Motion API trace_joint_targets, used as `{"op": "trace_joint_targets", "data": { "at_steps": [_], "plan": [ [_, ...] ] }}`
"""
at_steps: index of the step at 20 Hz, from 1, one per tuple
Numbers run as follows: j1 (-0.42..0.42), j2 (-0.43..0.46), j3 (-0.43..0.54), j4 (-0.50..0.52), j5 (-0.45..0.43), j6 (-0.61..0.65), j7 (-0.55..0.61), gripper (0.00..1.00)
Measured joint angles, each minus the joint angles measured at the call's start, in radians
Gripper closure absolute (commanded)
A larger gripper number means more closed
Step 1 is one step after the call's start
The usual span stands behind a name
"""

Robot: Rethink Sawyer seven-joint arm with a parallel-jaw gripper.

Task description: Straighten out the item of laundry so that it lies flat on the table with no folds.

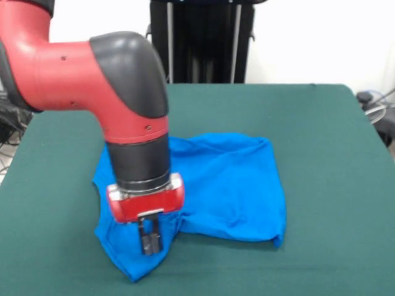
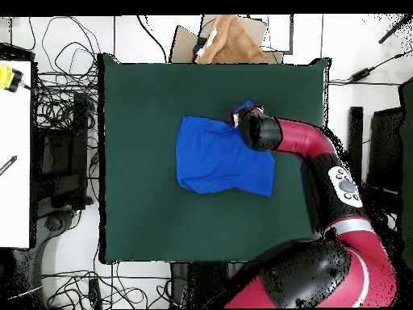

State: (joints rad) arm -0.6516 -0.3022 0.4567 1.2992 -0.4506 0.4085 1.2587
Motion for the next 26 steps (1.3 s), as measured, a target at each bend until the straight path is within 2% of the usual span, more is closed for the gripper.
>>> {"op": "trace_joint_targets", "data": {
  "at_steps": [1,5,13,26],
  "plan": [
    [0.027,-0.029,-0.017,0.030,0.000,-0.003,0.000,0.00],
    [0.043,-0.045,-0.028,0.048,0.000,-0.006,0.000,0.00],
    [0.116,-0.103,-0.111,0.110,0.019,-0.009,0.000,0.00],
    [0.114,-0.122,-0.155,0.116,0.062,-0.009,0.000,0.00]
  ]
}}
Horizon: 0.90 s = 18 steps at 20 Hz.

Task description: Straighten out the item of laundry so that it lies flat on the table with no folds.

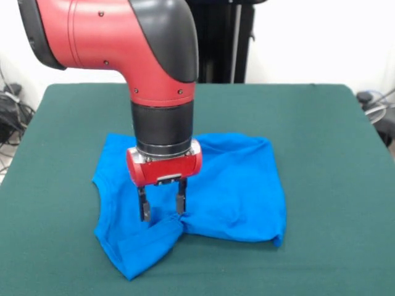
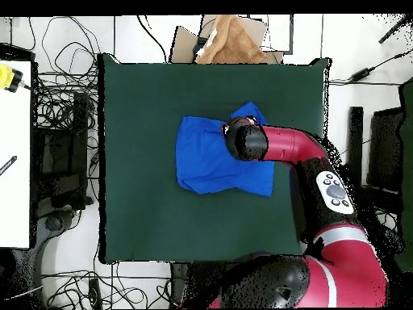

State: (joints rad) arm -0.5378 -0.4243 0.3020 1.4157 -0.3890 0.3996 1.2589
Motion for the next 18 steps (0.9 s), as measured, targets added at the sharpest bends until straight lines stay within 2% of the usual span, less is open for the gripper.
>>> {"op": "trace_joint_targets", "data": {
  "at_steps": [12,18],
  "plan": [
    [-0.045,-0.014,-0.004,0.046,0.013,0.000,0.000,0.00],
    [-0.086,-0.090,-0.004,0.096,0.043,0.059,0.000,0.00]
  ]
}}
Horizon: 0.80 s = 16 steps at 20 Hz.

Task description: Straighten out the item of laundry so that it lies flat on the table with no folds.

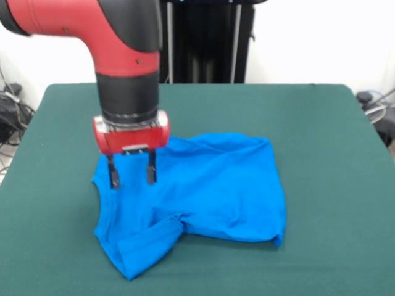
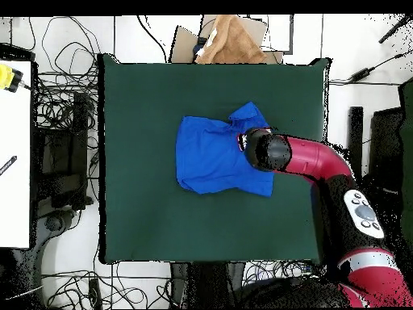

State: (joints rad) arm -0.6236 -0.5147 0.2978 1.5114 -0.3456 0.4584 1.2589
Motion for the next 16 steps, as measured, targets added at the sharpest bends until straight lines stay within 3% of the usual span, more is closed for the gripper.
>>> {"op": "trace_joint_targets", "data": {
  "at_steps": [6,16],
  "plan": [
    [-0.007,-0.030,0.000,0.000,0.005,0.055,0.000,0.00],
    [0.021,0.042,0.000,0.003,0.002,0.044,0.000,0.00]
  ]
}}
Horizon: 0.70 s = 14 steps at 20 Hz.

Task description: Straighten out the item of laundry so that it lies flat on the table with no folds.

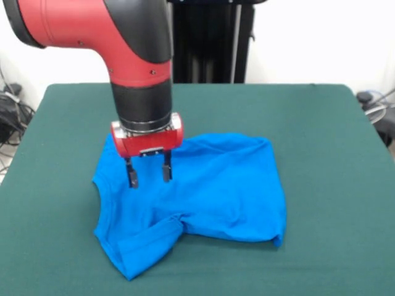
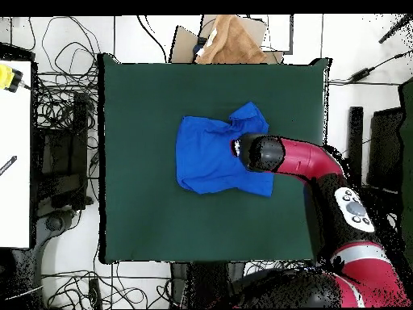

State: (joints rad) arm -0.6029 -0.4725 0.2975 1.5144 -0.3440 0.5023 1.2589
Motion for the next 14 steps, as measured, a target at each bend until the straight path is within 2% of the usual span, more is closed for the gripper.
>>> {"op": "trace_joint_targets", "data": {
  "at_steps": [7,14],
  "plan": [
    [0.010,0.032,0.000,0.004,-0.001,-0.028,0.000,0.00],
    [0.025,0.078,0.000,0.008,-0.003,-0.132,0.000,0.00]
  ]
}}
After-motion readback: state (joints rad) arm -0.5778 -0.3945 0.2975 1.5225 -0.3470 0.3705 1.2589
